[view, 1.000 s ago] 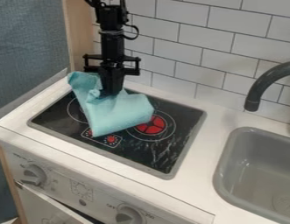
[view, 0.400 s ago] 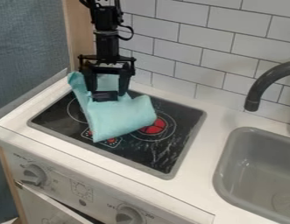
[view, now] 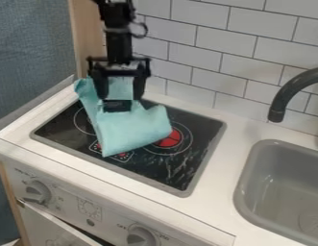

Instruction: Fold the cloth from left to right

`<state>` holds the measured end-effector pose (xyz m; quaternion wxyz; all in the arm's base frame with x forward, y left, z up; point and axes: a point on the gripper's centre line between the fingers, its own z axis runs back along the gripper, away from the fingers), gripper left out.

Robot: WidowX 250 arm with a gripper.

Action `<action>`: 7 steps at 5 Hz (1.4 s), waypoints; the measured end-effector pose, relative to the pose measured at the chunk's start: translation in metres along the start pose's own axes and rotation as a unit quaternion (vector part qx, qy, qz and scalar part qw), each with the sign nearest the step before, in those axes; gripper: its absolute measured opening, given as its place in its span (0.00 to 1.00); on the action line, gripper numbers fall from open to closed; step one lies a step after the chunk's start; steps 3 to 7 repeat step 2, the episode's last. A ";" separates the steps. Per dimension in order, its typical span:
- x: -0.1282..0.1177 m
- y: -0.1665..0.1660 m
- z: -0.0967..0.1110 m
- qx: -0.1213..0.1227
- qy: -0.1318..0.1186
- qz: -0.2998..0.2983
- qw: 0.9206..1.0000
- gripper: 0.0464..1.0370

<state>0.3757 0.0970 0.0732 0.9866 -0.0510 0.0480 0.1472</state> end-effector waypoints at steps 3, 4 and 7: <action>-0.005 0.002 0.043 -0.027 -0.046 -0.009 0.999 0.96; -0.005 0.002 0.043 -0.027 -0.046 -0.009 0.999 0.96; -0.005 0.002 0.043 -0.027 -0.046 -0.009 0.999 0.96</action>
